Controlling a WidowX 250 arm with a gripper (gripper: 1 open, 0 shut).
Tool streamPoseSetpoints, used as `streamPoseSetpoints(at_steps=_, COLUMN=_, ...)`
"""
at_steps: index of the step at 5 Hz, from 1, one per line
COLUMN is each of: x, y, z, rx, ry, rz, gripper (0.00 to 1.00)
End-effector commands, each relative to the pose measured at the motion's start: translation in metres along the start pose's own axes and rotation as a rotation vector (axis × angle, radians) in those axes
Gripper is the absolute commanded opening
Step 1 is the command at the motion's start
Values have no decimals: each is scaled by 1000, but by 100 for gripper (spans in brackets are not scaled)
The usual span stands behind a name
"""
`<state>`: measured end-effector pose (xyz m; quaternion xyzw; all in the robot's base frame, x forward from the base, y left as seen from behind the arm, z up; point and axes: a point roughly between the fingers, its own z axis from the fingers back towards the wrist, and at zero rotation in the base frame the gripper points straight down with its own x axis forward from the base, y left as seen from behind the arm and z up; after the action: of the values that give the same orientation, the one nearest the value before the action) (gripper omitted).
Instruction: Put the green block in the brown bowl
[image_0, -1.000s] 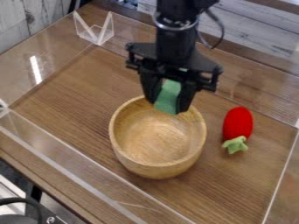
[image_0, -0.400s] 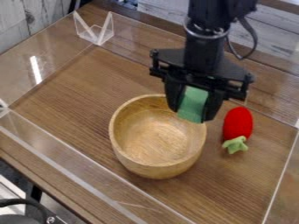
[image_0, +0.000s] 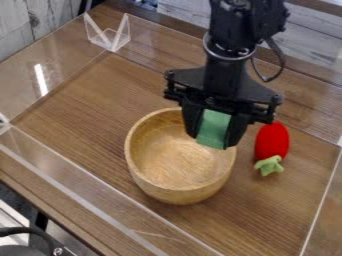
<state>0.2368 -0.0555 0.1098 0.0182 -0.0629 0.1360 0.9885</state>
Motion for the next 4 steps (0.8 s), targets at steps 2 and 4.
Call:
streamPoseSetpoints(at_steps=2, x=-1, y=12, z=11, rx=-13, ry=-62, rz=58, gripper=0)
streamPoseSetpoints(at_steps=4, x=-9, y=19, z=15, rx=-15, ry=-72, rz=38, gripper=0)
